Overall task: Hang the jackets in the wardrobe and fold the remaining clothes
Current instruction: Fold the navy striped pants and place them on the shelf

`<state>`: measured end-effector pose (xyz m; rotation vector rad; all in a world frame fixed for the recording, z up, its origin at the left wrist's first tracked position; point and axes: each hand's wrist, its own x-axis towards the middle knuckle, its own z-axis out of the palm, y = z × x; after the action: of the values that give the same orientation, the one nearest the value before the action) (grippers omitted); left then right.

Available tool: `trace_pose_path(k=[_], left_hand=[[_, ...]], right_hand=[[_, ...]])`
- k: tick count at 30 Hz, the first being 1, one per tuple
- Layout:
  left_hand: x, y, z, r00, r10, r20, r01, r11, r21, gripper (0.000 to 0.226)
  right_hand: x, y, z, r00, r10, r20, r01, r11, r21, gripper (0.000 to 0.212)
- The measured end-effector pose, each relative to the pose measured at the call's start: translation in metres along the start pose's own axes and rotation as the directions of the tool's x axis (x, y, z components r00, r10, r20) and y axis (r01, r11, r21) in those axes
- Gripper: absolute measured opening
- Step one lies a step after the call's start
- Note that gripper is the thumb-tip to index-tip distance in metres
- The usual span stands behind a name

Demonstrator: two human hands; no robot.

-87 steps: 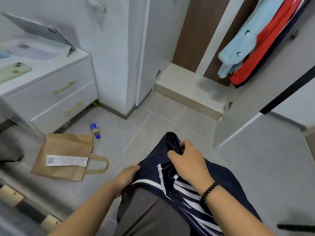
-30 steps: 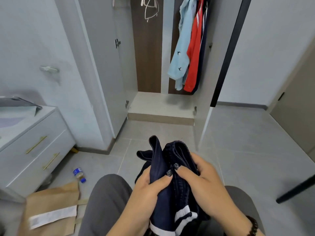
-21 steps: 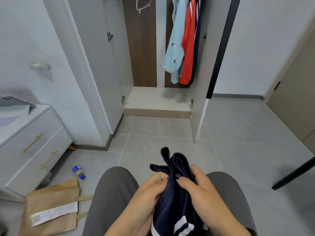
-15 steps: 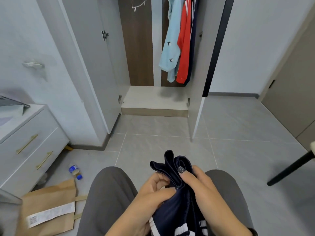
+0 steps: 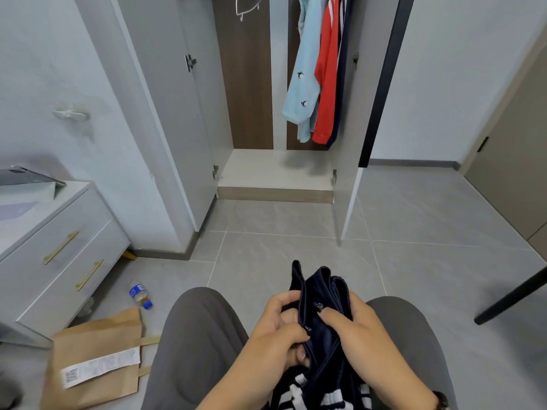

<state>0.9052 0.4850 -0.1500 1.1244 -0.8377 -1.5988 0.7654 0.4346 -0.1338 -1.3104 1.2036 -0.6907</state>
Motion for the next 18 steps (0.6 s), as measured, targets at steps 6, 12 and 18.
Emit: trace_pose_path(k=[6,12,18], left_hand=[[-0.001,0.005,0.006,0.994,0.015,0.106,-0.014,1.000,-0.018,0.072],[-0.010,-0.001,0.008,0.975,0.082,0.206,-0.086,0.996,0.011,0.103],[-0.005,0.009,0.002,0.973,0.207,0.106,-0.180,0.958,-0.222,0.102]], right_hand=[[0.002,0.004,0.001,0.999,0.004,-0.032,-0.005,0.999,-0.044,0.009],[0.004,-0.002,0.006,0.998,-0.009,0.060,0.015,0.995,-0.097,0.041],[0.019,-0.012,0.011,1.000,-0.003,-0.007,0.003,1.000,-0.005,0.009]])
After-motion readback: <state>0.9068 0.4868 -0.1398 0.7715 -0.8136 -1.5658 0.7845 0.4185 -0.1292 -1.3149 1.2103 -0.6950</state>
